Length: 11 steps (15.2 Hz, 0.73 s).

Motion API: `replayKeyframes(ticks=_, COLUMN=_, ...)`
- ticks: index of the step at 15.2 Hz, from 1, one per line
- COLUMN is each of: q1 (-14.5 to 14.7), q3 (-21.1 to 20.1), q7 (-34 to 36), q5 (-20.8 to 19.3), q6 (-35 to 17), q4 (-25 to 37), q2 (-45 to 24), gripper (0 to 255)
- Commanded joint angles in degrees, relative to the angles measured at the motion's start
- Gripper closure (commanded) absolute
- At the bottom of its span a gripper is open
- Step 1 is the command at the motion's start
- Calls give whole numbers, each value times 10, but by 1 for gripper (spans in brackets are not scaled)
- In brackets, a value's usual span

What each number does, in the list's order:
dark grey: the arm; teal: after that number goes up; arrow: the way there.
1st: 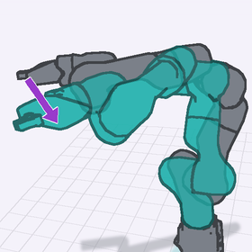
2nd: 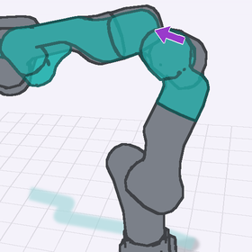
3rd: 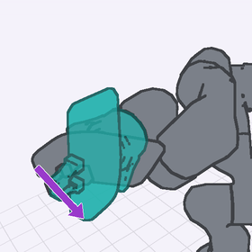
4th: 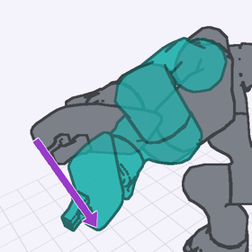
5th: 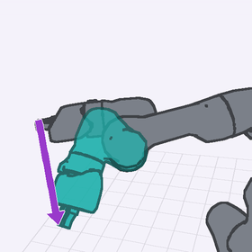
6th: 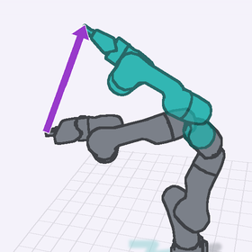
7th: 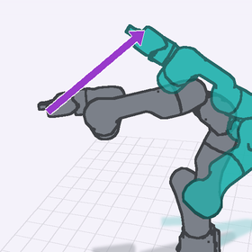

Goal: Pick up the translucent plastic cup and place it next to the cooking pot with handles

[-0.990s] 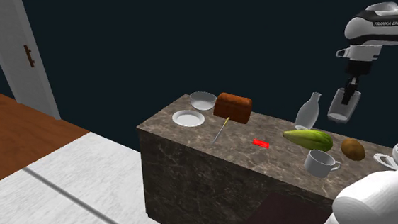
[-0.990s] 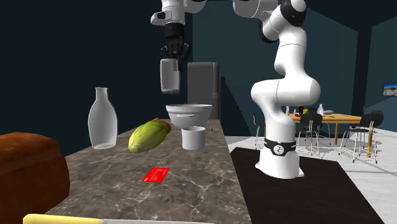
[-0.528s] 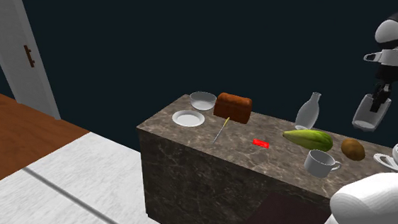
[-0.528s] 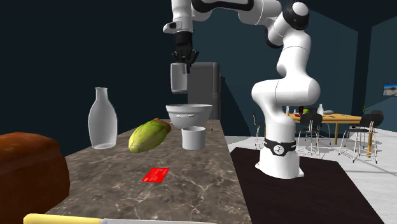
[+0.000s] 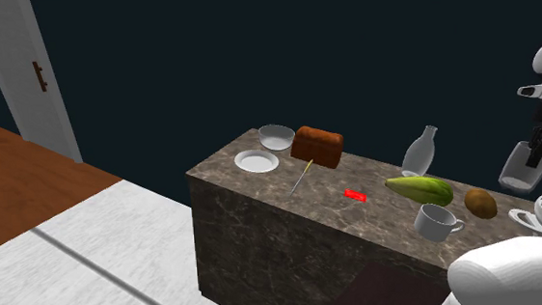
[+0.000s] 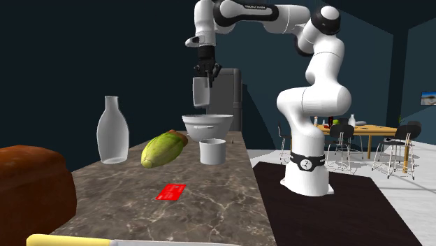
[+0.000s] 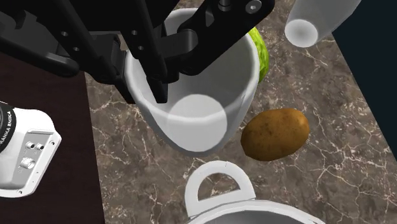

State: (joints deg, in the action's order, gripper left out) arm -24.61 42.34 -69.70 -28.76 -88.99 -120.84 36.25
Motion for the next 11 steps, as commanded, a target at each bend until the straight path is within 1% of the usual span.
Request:
replayKeyframes(ticks=1, q1=-2, q3=3, q7=3, q5=-4, q6=-13, q4=-16, q2=4, gripper=255)
replayKeyframes(ticks=11, q1=-8, q3=30, q7=16, q5=-24, q6=-83, q4=-90, q2=10, gripper=255)
